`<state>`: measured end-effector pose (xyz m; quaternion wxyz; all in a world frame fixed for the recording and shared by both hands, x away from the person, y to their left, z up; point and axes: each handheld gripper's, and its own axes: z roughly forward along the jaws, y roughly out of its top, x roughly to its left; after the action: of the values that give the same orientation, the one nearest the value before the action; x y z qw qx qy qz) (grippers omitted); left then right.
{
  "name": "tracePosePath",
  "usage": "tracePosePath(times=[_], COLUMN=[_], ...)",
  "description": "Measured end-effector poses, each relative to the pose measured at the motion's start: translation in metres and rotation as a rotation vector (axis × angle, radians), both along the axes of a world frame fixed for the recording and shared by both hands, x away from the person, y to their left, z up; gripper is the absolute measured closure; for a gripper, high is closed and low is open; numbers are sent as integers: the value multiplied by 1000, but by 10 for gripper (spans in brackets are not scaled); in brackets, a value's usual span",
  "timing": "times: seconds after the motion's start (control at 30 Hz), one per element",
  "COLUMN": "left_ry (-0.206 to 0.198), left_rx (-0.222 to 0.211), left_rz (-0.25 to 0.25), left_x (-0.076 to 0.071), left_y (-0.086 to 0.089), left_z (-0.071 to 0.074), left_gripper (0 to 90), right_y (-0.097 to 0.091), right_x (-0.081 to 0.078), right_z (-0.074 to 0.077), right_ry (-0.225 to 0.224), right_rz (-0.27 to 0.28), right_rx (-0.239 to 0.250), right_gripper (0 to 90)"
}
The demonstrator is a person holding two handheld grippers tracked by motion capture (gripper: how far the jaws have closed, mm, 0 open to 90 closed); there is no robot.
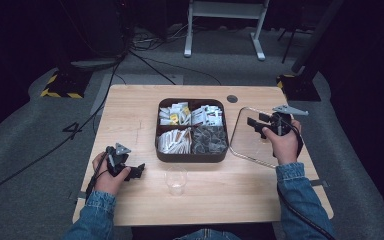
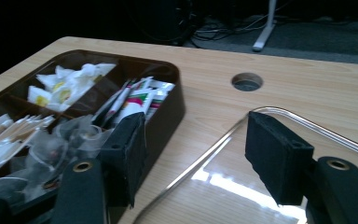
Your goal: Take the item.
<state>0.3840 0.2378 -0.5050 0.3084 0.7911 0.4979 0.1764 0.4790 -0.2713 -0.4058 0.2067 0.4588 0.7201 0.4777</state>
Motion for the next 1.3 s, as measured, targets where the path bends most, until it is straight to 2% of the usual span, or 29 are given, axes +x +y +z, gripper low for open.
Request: tracePosePath(times=[0.27, 0.53, 0.73, 1.0, 1.3], left_ry=[-2, -2, -2, -4, -2], left_rx=[-3, -1, -1, 6, 1], left_rz=[1, 0, 0, 0, 2], left_x=[-1, -1, -1, -2, -4], left_y=[0, 0, 0, 0, 0], left_z=[0, 0, 0, 0, 0], left_gripper=[5, 3, 4, 2, 2], right_y=[18, 49, 76, 104, 123], right_x=[-3, -10, -9, -7, -1], right_z=[1, -6, -15, -24, -37], right_ry=[-1, 13, 41, 67, 108], right_rz=[57, 135, 229, 317, 367], right_rx=[-1, -24, -59, -85, -117], right_gripper=[394, 394, 394, 393, 393])
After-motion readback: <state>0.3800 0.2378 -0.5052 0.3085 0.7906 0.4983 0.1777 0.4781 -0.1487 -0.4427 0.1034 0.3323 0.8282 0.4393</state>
